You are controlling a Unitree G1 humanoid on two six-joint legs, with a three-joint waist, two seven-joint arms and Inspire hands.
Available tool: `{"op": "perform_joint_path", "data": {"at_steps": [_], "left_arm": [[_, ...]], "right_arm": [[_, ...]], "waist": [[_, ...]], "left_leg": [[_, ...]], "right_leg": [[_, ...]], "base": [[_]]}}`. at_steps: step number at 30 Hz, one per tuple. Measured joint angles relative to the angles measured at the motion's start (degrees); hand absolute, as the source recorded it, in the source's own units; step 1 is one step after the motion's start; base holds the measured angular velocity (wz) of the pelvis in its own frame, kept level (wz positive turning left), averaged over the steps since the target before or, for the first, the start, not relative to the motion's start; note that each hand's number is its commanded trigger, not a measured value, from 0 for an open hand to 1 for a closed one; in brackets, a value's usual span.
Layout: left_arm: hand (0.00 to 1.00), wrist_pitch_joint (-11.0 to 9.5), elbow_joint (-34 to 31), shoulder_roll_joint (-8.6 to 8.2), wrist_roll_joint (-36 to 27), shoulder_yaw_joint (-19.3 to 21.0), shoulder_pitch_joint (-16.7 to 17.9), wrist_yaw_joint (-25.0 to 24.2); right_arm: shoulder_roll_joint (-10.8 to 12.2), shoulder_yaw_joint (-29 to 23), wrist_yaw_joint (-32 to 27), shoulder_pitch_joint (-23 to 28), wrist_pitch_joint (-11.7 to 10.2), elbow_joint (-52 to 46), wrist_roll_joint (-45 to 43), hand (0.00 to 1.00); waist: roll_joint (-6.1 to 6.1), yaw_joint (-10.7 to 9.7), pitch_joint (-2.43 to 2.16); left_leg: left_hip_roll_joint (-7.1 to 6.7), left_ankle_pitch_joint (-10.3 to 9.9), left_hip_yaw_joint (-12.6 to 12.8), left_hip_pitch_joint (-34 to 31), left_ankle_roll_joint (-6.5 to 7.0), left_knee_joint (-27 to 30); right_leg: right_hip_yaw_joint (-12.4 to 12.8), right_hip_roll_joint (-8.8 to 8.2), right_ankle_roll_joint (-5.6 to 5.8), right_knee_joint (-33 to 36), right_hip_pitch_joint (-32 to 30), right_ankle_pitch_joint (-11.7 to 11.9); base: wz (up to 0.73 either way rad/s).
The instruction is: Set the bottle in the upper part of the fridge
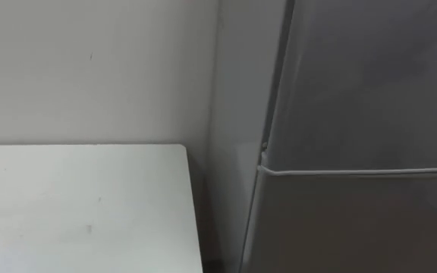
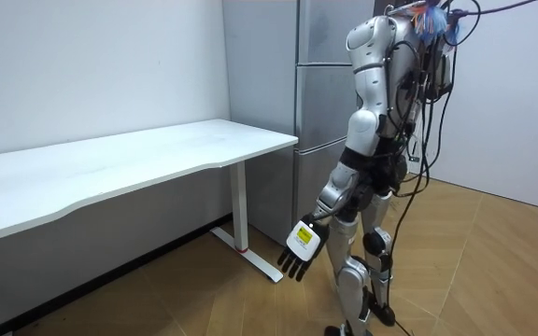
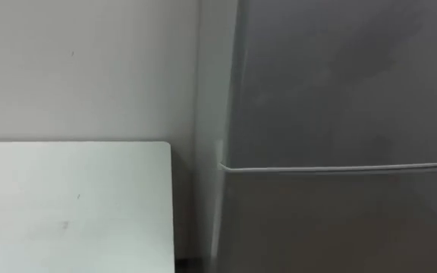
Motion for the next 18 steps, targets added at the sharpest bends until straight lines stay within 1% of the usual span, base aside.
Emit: {"op": "perform_joint_path", "data": {"at_steps": [2,5,7,11,15,16,18], "left_arm": [[0.0,0.0,0.0,0.03,0.0,0.0,0.0,0.0],[0.0,0.0,0.1,0.03,0.0,-0.1,0.0,0.0],[0.0,0.0,0.2,0.06,0.0,-0.1,0.0,0.0],[0.0,0.0,0.2,0.18,0.2,0.0,-0.2,0.0],[0.0,0.0,0.4,0.16,1.0,0.0,-0.1,0.0],[0.0,0.0,0.6,0.16,1.0,0.0,-0.2,0.0],[0.0,0.0,1.0,0.16,1.2,0.0,-0.1,0.0]], "right_arm": [[0.0,0.0,0.0,0.0,0.0,0.0,0.0,0.0],[0.0,0.1,0.1,0.0,-0.2,0.0,0.0,0.0],[0.0,0.2,0.1,0.0,-0.2,-0.5,-0.3,0.0],[0.0,0.4,0.2,-0.2,-0.3,-2.1,-2.6,0.0],[0.0,2.0,1.9,-2.5,-0.9,-4.5,-2.9,0.0],[0.0,2.2,2.2,-2.6,-0.9,-5.0,-2.9,0.0],[0.0,2.6,3.2,-3.0,-0.9,-6.1,-3.0,0.0]], "waist": [[-0.23,0.0,-0.12],[-0.91,0.2,0.09],[-0.98,0.4,0.11],[-0.53,1.5,0.07],[0.08,1.6,0.03],[0.16,1.6,0.08],[0.25,1.9,0.04]], "left_leg": [[0.0,0.0,0.0,0.0,0.0,0.0],[0.0,0.0,0.0,0.0,0.0,0.0],[0.0,0.0,-0.1,-0.1,0.0,0.0],[0.04,0.0,-0.1,-0.2,0.0,-0.2],[0.06,0.0,-0.2,-0.1,0.0,-0.2],[0.06,0.0,-0.3,0.0,0.0,-0.2],[0.06,0.0,-0.6,0.0,0.0,-0.2]], "right_leg": [[0.0,0.0,0.0,0.0,0.0,0.0],[0.0,0.01,0.0,-0.1,0.1,0.0],[0.0,0.0,0.01,-0.1,0.1,0.0],[0.1,0.08,0.01,0.0,0.0,0.0],[0.1,0.08,0.0,0.0,0.3,0.0],[0.0,0.08,0.01,-0.1,0.6,0.0],[-0.1,0.08,0.01,-0.1,0.8,0.0]], "base": [[0.0],[0.0],[0.0],[0.0],[0.0],[0.04],[0.05]]}}
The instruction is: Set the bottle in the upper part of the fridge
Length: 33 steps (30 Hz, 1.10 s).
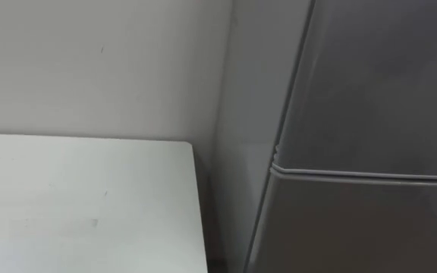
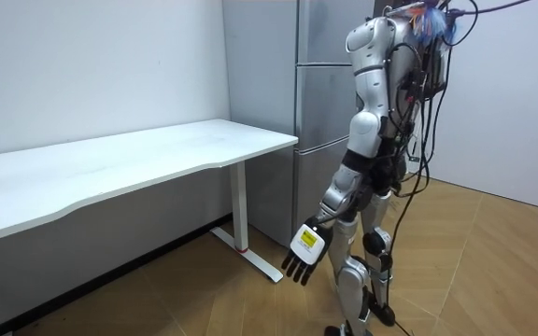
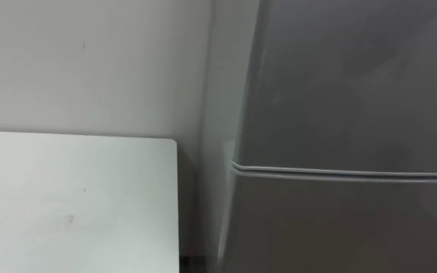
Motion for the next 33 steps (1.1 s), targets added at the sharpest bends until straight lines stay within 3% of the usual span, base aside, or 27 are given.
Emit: {"op": "perform_joint_path", "data": {"at_steps": [19,25,33], "left_arm": [[0.0,0.4,0.7,-0.12,1.1,-0.2,-0.4,-0.7],[0.0,0.4,0.8,-0.13,3.6,-0.1,-1.8,-0.9],[0.0,1.6,1.2,-0.07,6.1,-1.3,-3.8,-1.4]], "right_arm": [[0.0,6.1,8.1,-6.3,0.1,-1.0,3.0,0.0],[0.0,8.2,8.7,-8.3,0.1,-0.4,3.7,0.0],[0.0,15.6,12.9,-13.9,0.5,6.8,2.5,0.0]], "waist": [[1.64,1.3,0.13],[1.51,3.3,0.13],[1.47,5.4,0.18]], "left_leg": [[0.0,0.0,-1.2,-0.2,-0.01,0.9],[-0.05,0.0,-1.3,-0.3,0.0,0.9],[-0.02,0.0,-2.5,-0.9,0.0,2.0]], "right_leg": [[-1.8,-0.31,-0.07,0.2,0.9,0.1],[-1.9,-0.39,-0.06,0.2,0.8,0.1],[-3.2,-0.48,-0.12,-0.2,1.6,0.1]], "base": [[0.04],[0.0],[0.09]]}}
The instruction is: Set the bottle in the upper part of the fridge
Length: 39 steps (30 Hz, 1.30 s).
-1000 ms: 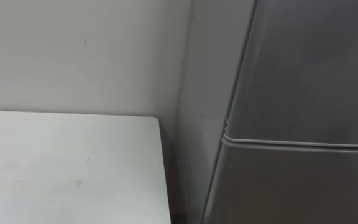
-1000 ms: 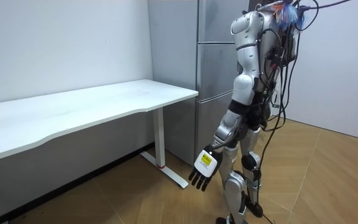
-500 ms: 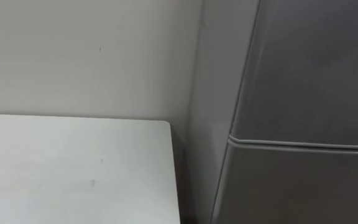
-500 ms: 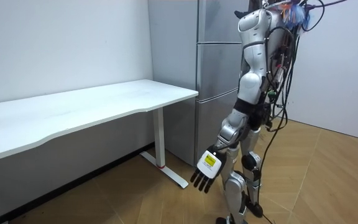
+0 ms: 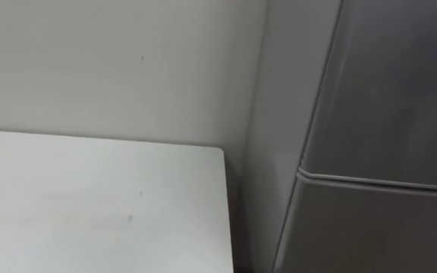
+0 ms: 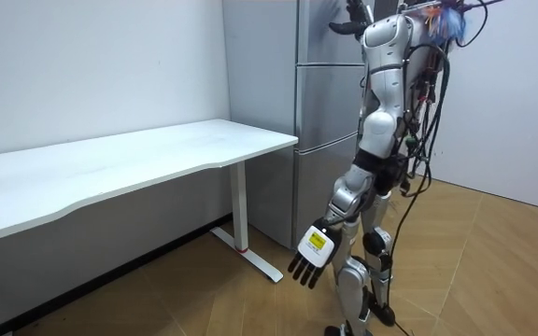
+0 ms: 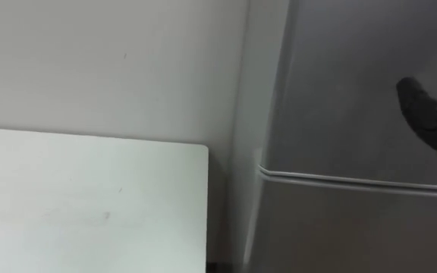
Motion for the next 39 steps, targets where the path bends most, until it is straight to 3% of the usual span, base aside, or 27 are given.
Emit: {"op": "perform_joint_path", "data": {"at_steps": [6,15,21,30,39], "left_arm": [[0.0,2.6,-0.5,-0.04,0.1,-0.1,-1.0,-1.4],[0.0,6.3,-3.3,0.59,2.4,-3.3,-1.7,-1.4],[0.0,6.4,-4.8,1.2,2.3,-5.6,-1.2,-1.3],[0.0,6.4,-5.8,1.46,2.4,-5.5,-1.1,-1.4],[0.0,6.4,-5.7,1.75,2.3,-5.5,-1.2,-1.5]], "right_arm": [[0.0,2.4,-0.6,-3.4,-1.5,8.6,-4.6,0.0],[-0.9,4.7,-1.3,-9.2,-1.5,21.8,-11.7,0.0],[-2.4,6.6,-2.1,-11.1,-1.0,25.6,-12.0,0.0],[-2.4,6.4,-2.6,-11.2,-0.9,26.4,-12.0,0.0],[-2.4,6.4,-2.6,-11.2,-0.9,27.3,-12.1,0.0]], "waist": [[0.04,0.9,0.07],[-0.1,2.0,0.11],[-0.12,2.2,0.06],[-0.01,3.0,-0.13],[-0.33,2.5,-0.51]], "left_leg": [[0.12,0.0,-0.2,0.5,0.01,0.0],[0.08,-0.1,-0.7,-0.1,0.47,2.0],[-0.06,0.5,-0.9,-0.3,0.75,2.2],[0.1,0.5,-1.1,-0.7,0.72,2.9],[0.09,0.5,-1.5,-1.2,0.76,3.2]], "right_leg": [[0.1,0.19,-0.29,-0.4,0.6,0.6],[0.1,0.05,-0.25,-0.9,0.9,1.6],[0.1,-0.05,-0.3,-0.9,0.8,2.2],[-0.1,0.05,-0.57,-0.9,0.8,2.5],[-0.4,0.17,-0.5,-1.5,1.2,2.9]], "base": [[-0.01],[0.0],[0.0],[0.0],[0.03]]}}
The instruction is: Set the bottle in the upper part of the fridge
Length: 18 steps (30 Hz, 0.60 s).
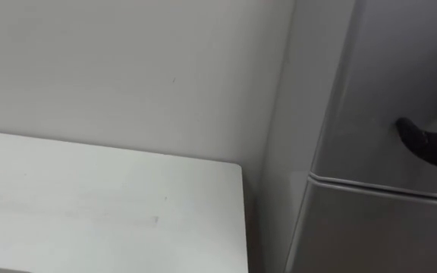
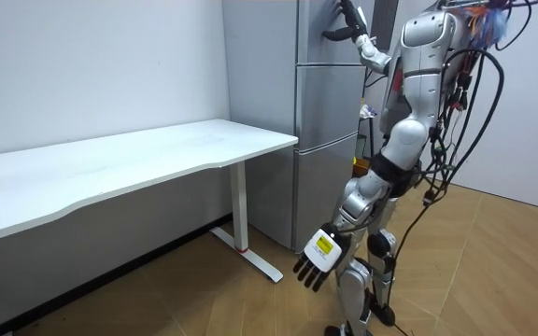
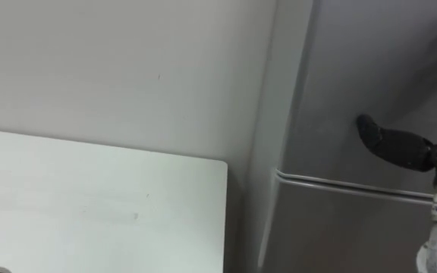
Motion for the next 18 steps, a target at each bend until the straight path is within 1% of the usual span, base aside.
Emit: {"op": "perform_joint_path", "data": {"at_steps": [7,8,10,13,14,15,18], "left_arm": [[0.0,0.0,0.0,0.0,-0.1,0.0,0.0,-0.1],[0.0,0.0,0.0,0.0,-0.1,-0.1,0.0,-0.1],[0.0,0.0,0.0,0.0,-0.1,-0.1,0.0,-0.1],[0.0,0.0,-0.8,0.04,-0.2,0.0,0.7,0.2],[0.0,0.0,-0.9,0.07,-0.3,0.0,0.9,0.3],[0.0,0.0,-0.9,0.04,-0.4,0.0,1.1,0.3],[0.0,-0.2,-0.9,-0.41,-0.8,0.0,1.9,0.4]], "right_arm": [[-0.3,0.0,0.1,0.0,-0.2,0.5,1.1,0.0],[-0.3,0.0,0.1,0.0,-0.2,0.5,1.4,0.0],[-0.3,0.0,0.1,0.0,-0.2,0.5,1.9,0.0],[-0.3,0.0,-0.4,0.0,-1.2,0.3,5.1,0.0],[-0.3,-0.1,-0.5,0.1,-1.3,-0.7,7.7,0.0],[-0.3,-0.2,-0.6,0.1,-1.4,-1.4,10.2,0.0],[-0.3,-1.6,-0.5,0.1,-1.9,-2.1,14.8,0.0]], "waist": [[-0.05,-0.1,-0.03],[-0.12,-0.5,-0.03],[-0.24,-0.6,-0.07],[-0.25,-0.8,-0.08],[-0.23,-1.0,-0.11],[-0.12,-1.2,-0.17],[0.18,-1.4,-0.37]], "left_leg": [[-0.03,0.0,0.0,0.1,0.06,0.0],[-0.04,0.0,-0.1,0.0,0.06,0.0],[-0.07,0.0,-0.1,-0.1,0.09,0.0],[-0.13,0.0,-0.1,-0.2,0.12,0.0],[-0.21,0.1,-0.3,-0.4,0.2,0.0],[-0.21,0.2,-0.4,-0.4,0.3,0.0],[-0.27,0.1,-0.5,-0.1,0.44,0.0]], "right_leg": [[-0.1,-0.04,0.08,-0.3,-0.1,0.2],[-0.1,-0.07,0.08,-0.3,-0.1,0.2],[-0.2,-0.09,0.09,-0.3,-0.3,0.2],[-0.3,-0.19,0.15,-0.4,-0.3,0.2],[-0.7,-0.28,0.22,-0.6,-0.2,0.3],[-0.9,-0.25,0.24,-0.9,-0.1,0.7],[-0.9,-0.3,0.37,-1.2,0.4,0.8]], "base": [[0.0],[0.0],[0.0],[0.01],[0.08],[0.07],[0.01]]}}
